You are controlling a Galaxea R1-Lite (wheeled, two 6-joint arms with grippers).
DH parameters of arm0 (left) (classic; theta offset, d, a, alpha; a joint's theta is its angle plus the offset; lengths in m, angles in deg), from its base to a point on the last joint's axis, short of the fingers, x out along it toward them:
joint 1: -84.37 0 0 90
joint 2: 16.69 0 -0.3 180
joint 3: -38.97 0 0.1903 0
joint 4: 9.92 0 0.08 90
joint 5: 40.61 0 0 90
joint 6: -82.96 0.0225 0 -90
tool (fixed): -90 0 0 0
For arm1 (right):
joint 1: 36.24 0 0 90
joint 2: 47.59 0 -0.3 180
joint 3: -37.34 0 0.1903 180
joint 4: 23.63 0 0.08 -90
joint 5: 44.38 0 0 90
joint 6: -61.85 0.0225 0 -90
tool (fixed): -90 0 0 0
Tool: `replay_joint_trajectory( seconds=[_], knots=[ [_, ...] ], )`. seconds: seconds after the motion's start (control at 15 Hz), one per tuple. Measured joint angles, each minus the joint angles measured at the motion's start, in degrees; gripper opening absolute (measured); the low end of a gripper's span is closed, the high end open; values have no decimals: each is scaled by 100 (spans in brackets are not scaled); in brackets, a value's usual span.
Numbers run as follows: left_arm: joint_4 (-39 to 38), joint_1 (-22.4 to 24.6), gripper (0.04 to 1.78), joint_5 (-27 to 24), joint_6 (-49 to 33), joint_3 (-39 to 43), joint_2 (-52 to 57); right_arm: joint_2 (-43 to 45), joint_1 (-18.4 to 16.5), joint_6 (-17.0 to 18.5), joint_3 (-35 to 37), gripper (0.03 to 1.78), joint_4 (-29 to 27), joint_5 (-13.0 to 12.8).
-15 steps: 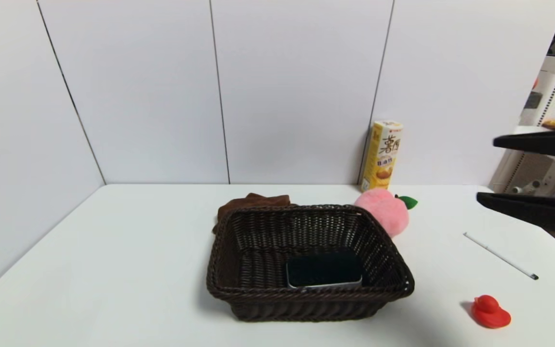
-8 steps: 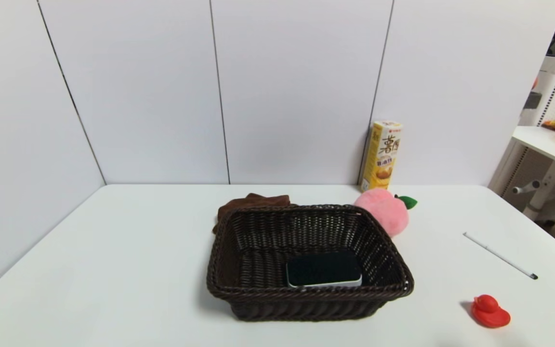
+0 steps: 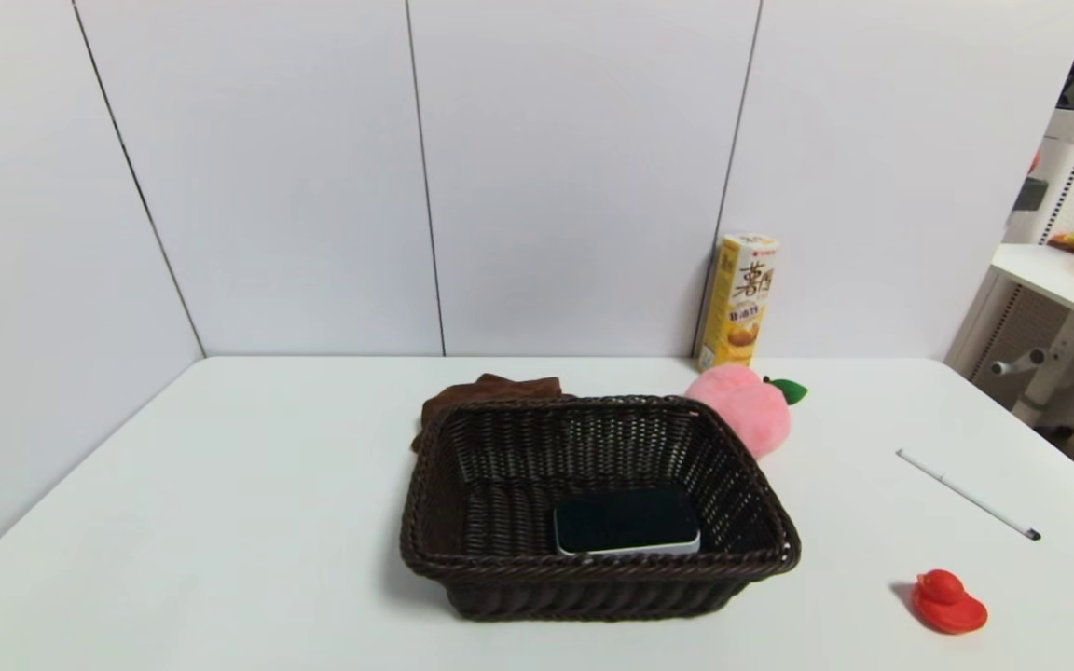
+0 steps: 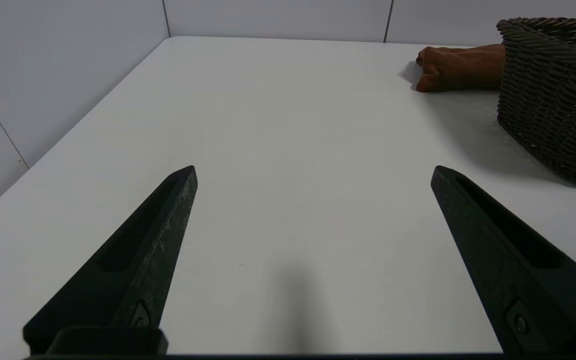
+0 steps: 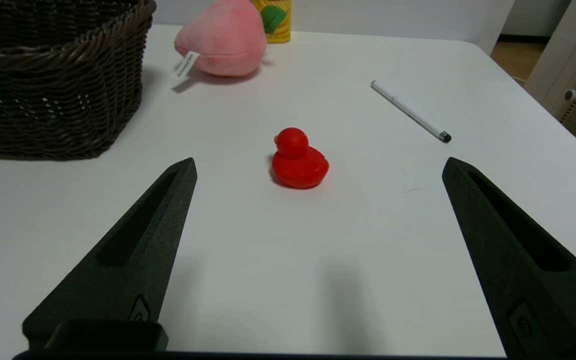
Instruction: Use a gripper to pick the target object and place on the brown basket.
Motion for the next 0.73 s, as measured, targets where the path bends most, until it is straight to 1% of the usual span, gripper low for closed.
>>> replay_joint_trajectory(
  seconds=[0.13, 0.27, 0.53, 0.73],
  knots=[
    [0, 0, 169, -2, 0, 0, 2, 215, -11, 94, 56, 169, 20, -37],
    [2, 0, 169, 1, 0, 0, 2, 308, -13, 78, 65, 169, 15, -34],
    [2, 0, 169, -2, 0, 0, 2, 360, -13, 65, 72, 169, 6, -39],
    [0, 0, 169, 0, 2, 0, 2, 360, -11, 128, 72, 169, 12, -48]
  ],
)
